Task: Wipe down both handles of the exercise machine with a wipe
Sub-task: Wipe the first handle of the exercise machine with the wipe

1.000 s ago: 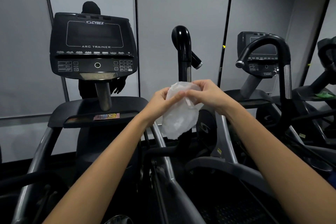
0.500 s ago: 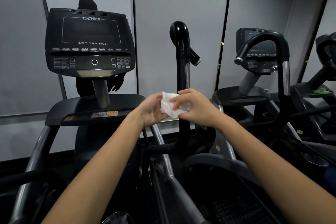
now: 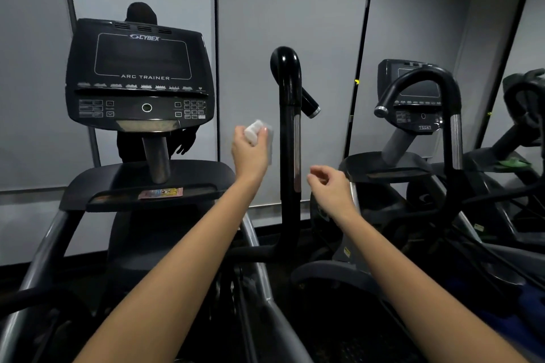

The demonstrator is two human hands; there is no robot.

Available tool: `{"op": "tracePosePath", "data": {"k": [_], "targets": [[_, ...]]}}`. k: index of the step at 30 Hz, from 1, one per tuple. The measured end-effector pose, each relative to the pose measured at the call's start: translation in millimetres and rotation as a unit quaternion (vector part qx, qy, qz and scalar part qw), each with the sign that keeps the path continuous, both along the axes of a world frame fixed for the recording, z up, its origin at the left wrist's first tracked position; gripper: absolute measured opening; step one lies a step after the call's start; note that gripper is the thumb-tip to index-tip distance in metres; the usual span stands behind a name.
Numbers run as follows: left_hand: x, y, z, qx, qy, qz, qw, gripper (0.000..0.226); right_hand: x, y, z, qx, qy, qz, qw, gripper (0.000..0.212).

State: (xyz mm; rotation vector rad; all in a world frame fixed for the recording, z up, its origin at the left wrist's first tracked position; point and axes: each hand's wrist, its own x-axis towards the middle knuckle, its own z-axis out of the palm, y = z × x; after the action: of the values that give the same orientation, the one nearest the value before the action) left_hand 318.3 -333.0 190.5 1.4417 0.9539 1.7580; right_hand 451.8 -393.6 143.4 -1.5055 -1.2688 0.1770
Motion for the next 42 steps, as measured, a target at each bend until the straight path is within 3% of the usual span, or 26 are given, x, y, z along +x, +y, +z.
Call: {"op": "tracePosePath", "data": {"k": [3, 6, 8, 11, 18, 21, 25, 31, 38, 42], "targets": [[29, -2, 0, 0.062, 0.092, -0.043, 0.993, 0.026, -2, 6, -12, -0.060, 0.017, 0.018, 0.998, 0.043], [41, -12, -14, 0.040, 0.069, -0.097, 0.992, 0.050, -11, 3, -23, -0.050, 0.018, 0.065, 0.997, 0.037], [43, -12, -32, 0.010, 0.006, -0.114, 0.993, 0.047, -16, -3, -28, -0.016, -0.010, 0.071, 0.997, 0.024], [42, -1, -44, 0.008, -0.005, -0.092, 0.996, 0.037, -20, -5, -32, 0.011, -0.072, 0.033, 0.997, 0.009], [47, 31, 15, 0.076, 0.022, -0.081, 0.994, 0.029, -19, -1, -20, -0.008, -0.086, 0.004, 0.996, 0.022], [41, 30, -6, 0.046, 0.028, -0.140, 0.989, 0.022, -17, -1, -20, -0.014, -0.073, 0.006, 0.997, 0.021], [32, 24, -40, 0.033, 0.047, -0.162, 0.985, 0.032, -18, 0, -22, -0.011, -0.079, 0.013, 0.997, 0.016], [41, 31, 23, 0.044, 0.013, -0.152, 0.987, 0.033, -17, 1, -21, -0.030, -0.096, -0.003, 0.995, 0.015], [30, 29, -47, -0.072, 0.068, -0.235, 0.967, 0.041, -15, 3, -25, -0.012, -0.091, 0.008, 0.996, 0.016], [33, 31, -37, -0.046, 0.043, -0.212, 0.975, 0.041, -16, 3, -25, -0.011, -0.091, 0.010, 0.996, 0.015]]}}
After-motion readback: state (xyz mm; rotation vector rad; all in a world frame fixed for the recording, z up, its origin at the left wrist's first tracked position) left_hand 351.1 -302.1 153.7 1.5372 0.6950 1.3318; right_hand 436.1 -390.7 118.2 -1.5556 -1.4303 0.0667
